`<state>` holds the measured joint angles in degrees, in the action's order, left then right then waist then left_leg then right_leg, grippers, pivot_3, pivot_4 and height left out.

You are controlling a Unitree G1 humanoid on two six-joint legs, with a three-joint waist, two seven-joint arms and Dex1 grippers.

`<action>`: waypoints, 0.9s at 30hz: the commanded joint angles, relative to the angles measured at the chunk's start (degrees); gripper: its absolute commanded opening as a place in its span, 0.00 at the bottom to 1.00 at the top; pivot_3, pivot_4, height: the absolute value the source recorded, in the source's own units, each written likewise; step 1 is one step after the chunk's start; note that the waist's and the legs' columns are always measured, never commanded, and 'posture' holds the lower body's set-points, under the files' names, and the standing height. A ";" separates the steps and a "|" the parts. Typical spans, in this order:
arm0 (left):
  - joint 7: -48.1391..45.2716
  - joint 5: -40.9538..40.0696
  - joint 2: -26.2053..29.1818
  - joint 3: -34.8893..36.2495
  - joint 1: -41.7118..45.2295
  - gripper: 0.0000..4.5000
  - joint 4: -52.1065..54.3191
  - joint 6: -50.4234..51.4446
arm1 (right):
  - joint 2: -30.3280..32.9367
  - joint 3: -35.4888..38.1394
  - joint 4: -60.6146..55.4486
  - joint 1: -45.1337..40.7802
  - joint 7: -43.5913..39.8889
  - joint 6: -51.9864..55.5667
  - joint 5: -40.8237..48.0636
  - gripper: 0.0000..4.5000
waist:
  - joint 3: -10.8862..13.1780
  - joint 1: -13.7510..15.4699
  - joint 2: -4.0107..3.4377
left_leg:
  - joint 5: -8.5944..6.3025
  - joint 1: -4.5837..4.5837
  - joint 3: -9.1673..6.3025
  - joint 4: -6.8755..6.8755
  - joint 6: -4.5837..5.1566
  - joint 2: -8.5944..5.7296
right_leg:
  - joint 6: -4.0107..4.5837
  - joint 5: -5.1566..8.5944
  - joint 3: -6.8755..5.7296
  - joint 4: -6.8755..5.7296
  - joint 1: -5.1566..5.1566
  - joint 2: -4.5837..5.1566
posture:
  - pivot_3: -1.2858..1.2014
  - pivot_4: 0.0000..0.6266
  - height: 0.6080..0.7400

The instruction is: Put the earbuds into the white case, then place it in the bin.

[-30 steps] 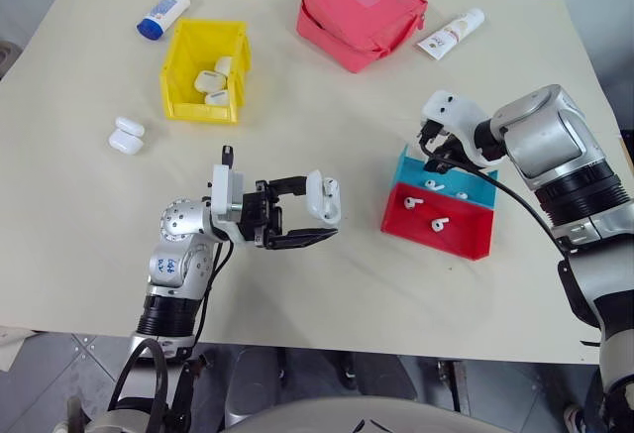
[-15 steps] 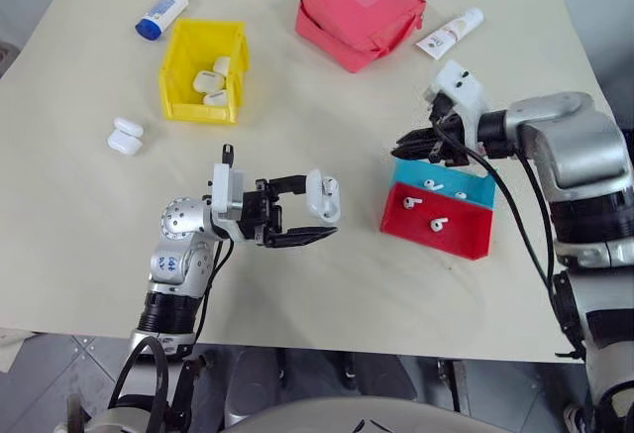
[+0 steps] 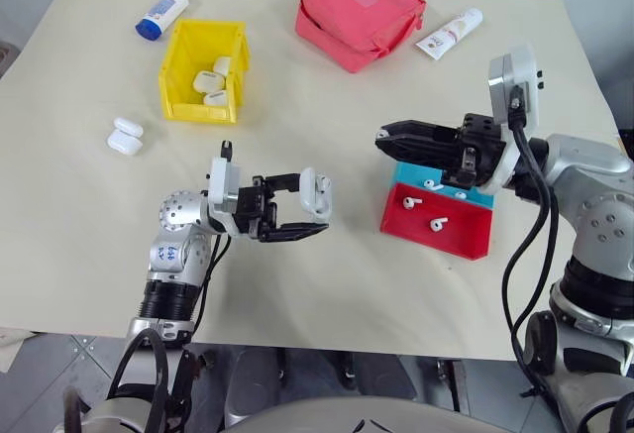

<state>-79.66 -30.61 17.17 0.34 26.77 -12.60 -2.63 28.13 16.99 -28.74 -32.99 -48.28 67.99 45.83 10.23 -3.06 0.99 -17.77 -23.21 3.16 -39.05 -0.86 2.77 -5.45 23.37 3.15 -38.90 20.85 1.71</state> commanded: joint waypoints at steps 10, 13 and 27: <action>-3.03 -1.42 -0.70 0.76 4.90 0.62 -2.63 -0.05 | -3.63 -2.24 -9.65 5.68 12.60 -2.38 15.20 0.11 | 0.00 -0.17 0.00 | 0.00 0.01 -0.02 0.01 0.00 0.01 | 0.00 0.00 0.00 0.05 -0.05 -0.04 | 0.52 0.24 1.00; -3.24 -1.68 -0.97 0.40 4.83 0.62 -1.47 1.02 | -3.61 -5.23 -9.63 6.08 13.17 -4.64 14.88 0.11 | 0.00 -0.11 0.00 | 0.00 0.01 -0.03 0.01 0.00 0.01 | 0.00 0.00 0.00 0.05 -0.05 -0.04 | 0.52 0.24 1.00; -2.65 -2.42 -1.51 -0.69 3.35 0.62 3.64 4.47 | -2.37 -15.81 -6.30 6.21 11.89 -12.69 9.99 0.11 | 0.00 -0.11 0.00 | 0.00 0.01 -0.05 0.01 0.00 0.01 | 0.00 0.00 0.00 0.10 -0.06 -0.03 | 0.52 0.24 1.00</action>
<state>-82.38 -31.45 16.20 0.22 30.37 -11.88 1.74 25.16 2.34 -34.98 -26.73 -35.77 56.80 56.39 10.23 -3.17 0.99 -17.77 -23.20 3.10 -39.04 -0.86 2.77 -5.45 23.37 3.15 -38.80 20.79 1.68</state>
